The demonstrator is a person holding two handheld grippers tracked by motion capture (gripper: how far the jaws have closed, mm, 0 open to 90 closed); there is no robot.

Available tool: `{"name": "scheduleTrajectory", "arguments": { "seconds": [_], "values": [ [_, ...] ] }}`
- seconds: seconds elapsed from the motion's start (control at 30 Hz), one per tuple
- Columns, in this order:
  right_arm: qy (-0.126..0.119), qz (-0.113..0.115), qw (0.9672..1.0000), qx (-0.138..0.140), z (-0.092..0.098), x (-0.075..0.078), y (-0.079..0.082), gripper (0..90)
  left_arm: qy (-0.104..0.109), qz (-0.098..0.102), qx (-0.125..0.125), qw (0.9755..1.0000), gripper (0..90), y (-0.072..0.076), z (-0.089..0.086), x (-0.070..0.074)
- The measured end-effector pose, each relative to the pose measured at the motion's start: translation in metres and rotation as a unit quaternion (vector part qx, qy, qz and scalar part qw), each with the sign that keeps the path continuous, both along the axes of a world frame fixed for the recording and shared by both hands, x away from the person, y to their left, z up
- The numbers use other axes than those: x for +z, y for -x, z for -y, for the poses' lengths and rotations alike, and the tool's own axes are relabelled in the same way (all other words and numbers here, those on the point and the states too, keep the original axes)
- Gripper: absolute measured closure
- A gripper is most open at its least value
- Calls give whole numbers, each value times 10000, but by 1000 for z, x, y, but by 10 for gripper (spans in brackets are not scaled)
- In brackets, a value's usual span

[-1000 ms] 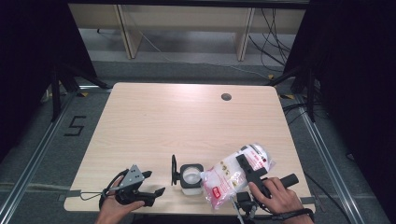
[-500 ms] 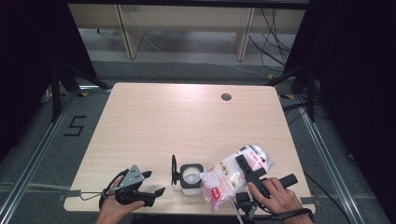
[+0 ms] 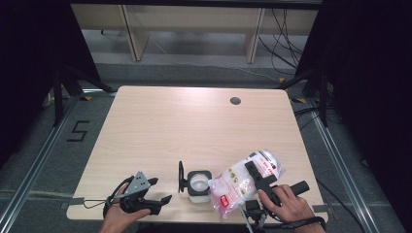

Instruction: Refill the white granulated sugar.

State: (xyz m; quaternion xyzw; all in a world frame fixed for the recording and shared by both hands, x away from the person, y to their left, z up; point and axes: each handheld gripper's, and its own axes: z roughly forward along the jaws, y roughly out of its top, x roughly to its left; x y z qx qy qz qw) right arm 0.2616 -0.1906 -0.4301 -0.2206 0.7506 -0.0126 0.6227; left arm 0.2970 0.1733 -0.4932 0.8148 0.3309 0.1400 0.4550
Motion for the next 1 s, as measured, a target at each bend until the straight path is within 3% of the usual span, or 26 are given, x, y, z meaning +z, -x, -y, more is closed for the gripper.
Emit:
{"name": "scheduleTrajectory", "arguments": {
  "seconds": [0.2,0.27,0.3,1.0],
  "values": [
    [-3,-4,10000,-7,0,0,0,464,-32,30,-27,10000,212,-1,-1,0],
    [104,22,9999,36,-1,1,0,464,-32,22,-24,10000,212,-1,-1,0],
    [4,0,10000,-38,0,-1,1,464,-35,29,-31,10000,212,-1,-1,0],
    [26,-36,10000,0,-1,-1,0,467,-39,29,-49,10000,212,-1,-1,0]
  ]
}}
